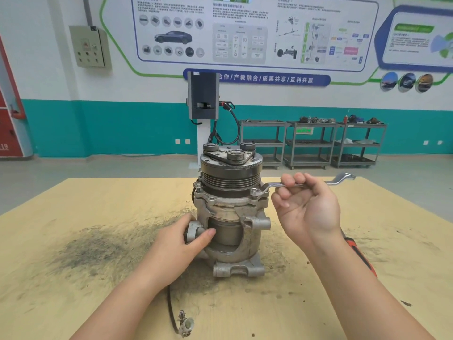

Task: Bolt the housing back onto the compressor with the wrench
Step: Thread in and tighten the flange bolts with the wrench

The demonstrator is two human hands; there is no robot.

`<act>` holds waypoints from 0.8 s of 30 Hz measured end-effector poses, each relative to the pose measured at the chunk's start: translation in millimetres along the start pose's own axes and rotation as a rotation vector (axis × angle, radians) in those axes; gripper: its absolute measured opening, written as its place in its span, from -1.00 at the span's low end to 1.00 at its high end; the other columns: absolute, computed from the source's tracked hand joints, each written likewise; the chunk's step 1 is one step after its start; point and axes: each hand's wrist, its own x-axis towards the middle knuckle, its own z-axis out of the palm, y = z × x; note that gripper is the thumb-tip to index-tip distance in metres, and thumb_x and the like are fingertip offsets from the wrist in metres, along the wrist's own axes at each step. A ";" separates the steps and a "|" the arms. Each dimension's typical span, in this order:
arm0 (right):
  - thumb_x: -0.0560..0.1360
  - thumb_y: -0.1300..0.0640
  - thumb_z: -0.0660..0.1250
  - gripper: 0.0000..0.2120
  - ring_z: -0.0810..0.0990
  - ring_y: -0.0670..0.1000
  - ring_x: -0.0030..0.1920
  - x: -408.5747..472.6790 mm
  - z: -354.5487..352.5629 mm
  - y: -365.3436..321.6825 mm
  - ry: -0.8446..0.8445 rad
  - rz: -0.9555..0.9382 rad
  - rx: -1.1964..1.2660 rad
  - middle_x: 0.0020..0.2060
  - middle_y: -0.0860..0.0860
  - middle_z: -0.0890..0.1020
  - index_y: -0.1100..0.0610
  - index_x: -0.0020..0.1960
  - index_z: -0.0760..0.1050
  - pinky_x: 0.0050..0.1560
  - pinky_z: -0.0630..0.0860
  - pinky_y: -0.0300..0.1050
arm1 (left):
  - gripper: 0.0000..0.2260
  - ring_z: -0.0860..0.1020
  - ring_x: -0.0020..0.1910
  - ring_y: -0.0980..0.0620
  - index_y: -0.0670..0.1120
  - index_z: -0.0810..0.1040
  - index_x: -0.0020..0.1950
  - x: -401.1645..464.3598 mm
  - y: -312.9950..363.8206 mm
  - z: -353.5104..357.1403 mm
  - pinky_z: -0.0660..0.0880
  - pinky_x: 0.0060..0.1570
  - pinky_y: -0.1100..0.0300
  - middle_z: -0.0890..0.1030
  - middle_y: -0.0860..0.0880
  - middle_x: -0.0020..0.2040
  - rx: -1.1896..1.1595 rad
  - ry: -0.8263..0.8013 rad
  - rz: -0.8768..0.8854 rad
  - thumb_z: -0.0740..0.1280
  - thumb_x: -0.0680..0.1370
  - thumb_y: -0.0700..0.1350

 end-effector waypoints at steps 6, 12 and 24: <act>0.60 0.08 0.11 -0.70 0.49 0.02 -0.42 -25.6 2.1 30.4 -0.161 -0.714 -0.474 -0.34 -0.01 0.56 -0.03 -0.27 0.46 -0.40 0.42 -0.18 | -0.67 0.53 -0.35 0.27 0.17 0.43 -0.14 0.6 -0.5 -0.9 0.36 -0.38 0.45 0.63 0.21 -0.19 0.021 0.017 0.015 0.27 0.42 0.41; 0.66 0.03 0.14 -0.62 0.58 0.02 -0.17 -29.0 0.7 31.1 -0.501 -1.169 -1.064 -0.23 0.07 0.60 0.25 -0.14 0.56 -0.08 0.53 -0.15 | -0.62 0.52 -0.38 0.29 0.03 0.44 -0.17 2.4 -0.8 1.2 0.37 -0.36 0.44 0.62 0.21 -0.26 0.003 0.024 0.019 0.31 0.43 0.35; 0.64 0.14 0.06 -0.62 0.43 0.02 -0.48 -4.2 3.1 -3.1 -0.075 -0.116 -0.077 -0.40 0.07 0.52 0.15 -0.33 0.40 -0.48 0.36 -0.24 | -0.76 0.51 -0.33 0.31 0.14 0.43 -0.18 3.5 -3.8 1.6 0.35 -0.37 0.46 0.60 0.27 -0.25 0.015 0.026 0.042 0.34 0.50 0.26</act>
